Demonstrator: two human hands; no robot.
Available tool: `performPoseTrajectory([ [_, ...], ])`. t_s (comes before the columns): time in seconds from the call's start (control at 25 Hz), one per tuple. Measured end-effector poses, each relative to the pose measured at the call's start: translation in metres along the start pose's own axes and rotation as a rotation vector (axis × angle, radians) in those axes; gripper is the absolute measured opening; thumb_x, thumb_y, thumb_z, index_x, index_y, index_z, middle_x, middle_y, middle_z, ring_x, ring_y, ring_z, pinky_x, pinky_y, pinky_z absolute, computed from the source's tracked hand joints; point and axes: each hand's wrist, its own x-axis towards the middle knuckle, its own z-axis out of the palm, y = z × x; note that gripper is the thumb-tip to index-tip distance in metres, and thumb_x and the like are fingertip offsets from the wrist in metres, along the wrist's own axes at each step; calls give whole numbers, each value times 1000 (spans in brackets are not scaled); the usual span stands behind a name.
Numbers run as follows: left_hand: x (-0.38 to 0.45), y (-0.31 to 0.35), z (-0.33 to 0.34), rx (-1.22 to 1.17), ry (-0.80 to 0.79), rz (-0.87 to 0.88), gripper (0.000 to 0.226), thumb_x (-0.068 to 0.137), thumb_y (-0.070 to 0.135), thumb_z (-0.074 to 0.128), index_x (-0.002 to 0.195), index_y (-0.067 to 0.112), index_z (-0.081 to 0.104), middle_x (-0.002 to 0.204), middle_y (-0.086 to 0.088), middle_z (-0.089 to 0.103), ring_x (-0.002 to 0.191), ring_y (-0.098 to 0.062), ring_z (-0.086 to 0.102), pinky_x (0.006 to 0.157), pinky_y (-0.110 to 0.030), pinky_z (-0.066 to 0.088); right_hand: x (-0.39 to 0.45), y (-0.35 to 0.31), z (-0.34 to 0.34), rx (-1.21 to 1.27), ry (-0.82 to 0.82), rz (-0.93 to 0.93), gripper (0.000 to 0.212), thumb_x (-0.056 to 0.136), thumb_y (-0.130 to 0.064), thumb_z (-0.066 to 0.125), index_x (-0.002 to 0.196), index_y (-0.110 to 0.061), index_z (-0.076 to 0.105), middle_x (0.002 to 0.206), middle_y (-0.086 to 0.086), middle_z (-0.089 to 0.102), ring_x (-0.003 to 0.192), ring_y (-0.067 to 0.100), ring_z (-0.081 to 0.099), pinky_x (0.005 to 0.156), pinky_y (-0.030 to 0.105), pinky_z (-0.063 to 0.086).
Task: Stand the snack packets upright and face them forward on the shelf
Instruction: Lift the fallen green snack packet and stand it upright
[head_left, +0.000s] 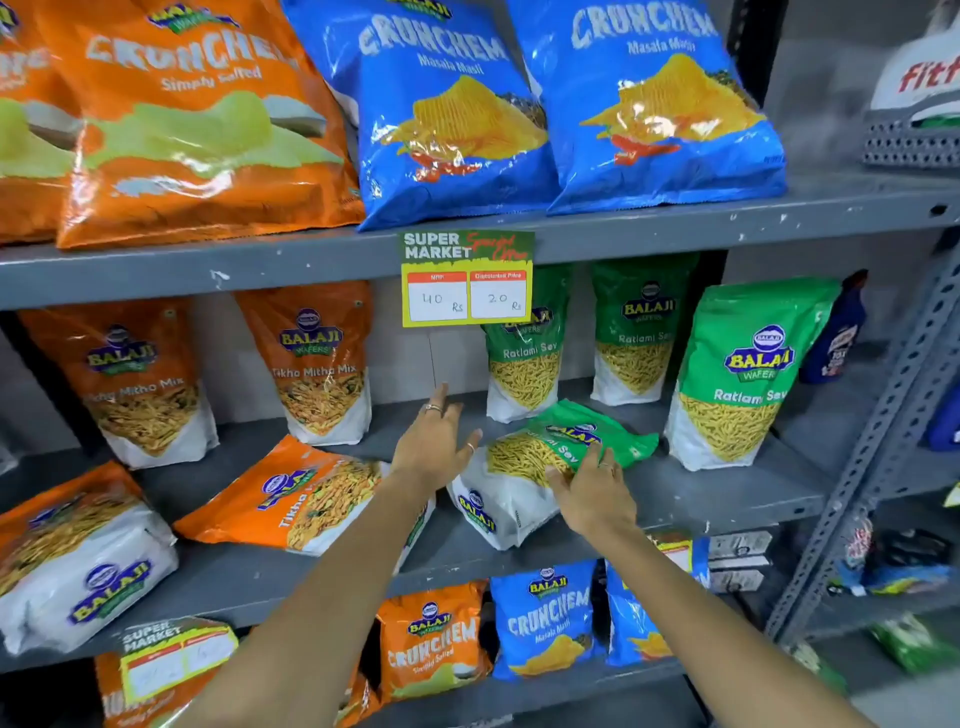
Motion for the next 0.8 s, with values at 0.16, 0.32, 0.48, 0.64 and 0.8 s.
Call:
performPoseTrajectory([
  [0.16,23,-11,24,-174,-226,-116,56,92,41,48,128,-1,44,138,-24,42,128,-34,43,98,-34,41,12,-8,11,125,-41,108,91,87,-52,46,145,1,-2,154,27,11,143,37,13,110,47,28],
  [0.32,40,-9,44,-457,-369,-214,57,85,40,61,130,7,48,135,-12,52,121,-22,50,89,-22,36,22,-10,14,378,1,255,108,78,-42,67,143,4,-7,154,29,4,144,37,8,113,42,23],
  [0.48,59,-12,48,-572,-537,-285,35,83,36,64,107,12,60,113,-12,60,88,-21,59,89,-32,43,25,0,17,782,-41,467,88,67,-27,81,130,6,29,139,25,40,123,38,47,88,42,50],
  [0.64,56,-11,47,-698,-650,-419,19,83,32,61,81,14,59,76,-6,64,56,-17,62,49,-17,51,25,1,19,983,-185,533,64,70,-20,79,120,3,48,131,22,52,108,39,57,72,42,53],
  [0.8,50,-5,47,-716,-567,-431,37,82,31,65,109,8,55,96,-1,57,73,-15,55,42,-15,42,23,-1,21,1103,-255,608,51,74,-17,76,115,2,52,116,24,58,94,36,58,73,43,52],
])
